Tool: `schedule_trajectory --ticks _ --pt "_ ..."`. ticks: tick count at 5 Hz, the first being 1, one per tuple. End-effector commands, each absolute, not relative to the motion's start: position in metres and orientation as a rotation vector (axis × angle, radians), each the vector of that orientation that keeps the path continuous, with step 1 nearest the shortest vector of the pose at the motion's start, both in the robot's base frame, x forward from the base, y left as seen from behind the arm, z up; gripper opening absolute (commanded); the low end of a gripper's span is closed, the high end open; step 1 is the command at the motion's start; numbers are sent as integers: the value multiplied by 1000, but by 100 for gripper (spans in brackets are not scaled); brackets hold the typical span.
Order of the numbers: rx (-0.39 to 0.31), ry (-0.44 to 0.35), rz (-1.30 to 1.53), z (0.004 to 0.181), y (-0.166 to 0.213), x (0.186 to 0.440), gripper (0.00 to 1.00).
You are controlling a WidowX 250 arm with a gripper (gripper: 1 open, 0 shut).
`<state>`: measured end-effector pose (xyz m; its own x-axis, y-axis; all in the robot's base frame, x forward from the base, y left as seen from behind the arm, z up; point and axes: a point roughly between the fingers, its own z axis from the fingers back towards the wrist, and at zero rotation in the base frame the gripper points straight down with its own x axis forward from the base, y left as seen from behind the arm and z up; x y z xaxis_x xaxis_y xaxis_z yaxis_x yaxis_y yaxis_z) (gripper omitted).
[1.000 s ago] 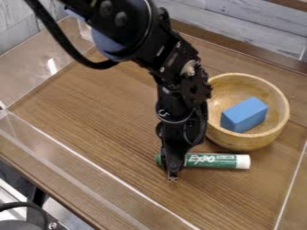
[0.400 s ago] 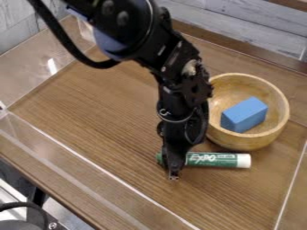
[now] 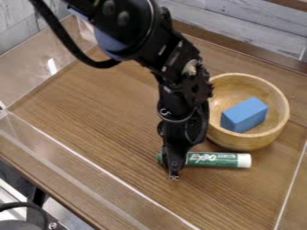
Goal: Put the green marker in the brown bowl
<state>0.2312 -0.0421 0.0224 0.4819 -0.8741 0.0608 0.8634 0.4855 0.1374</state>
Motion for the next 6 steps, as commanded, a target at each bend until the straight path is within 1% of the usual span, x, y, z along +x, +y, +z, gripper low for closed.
schedule_trajectory --ticks 1,6 --pt "99 -138 -1069 23 -43 235 0" --pt "108 -137 -1075 22 -40 239 0"
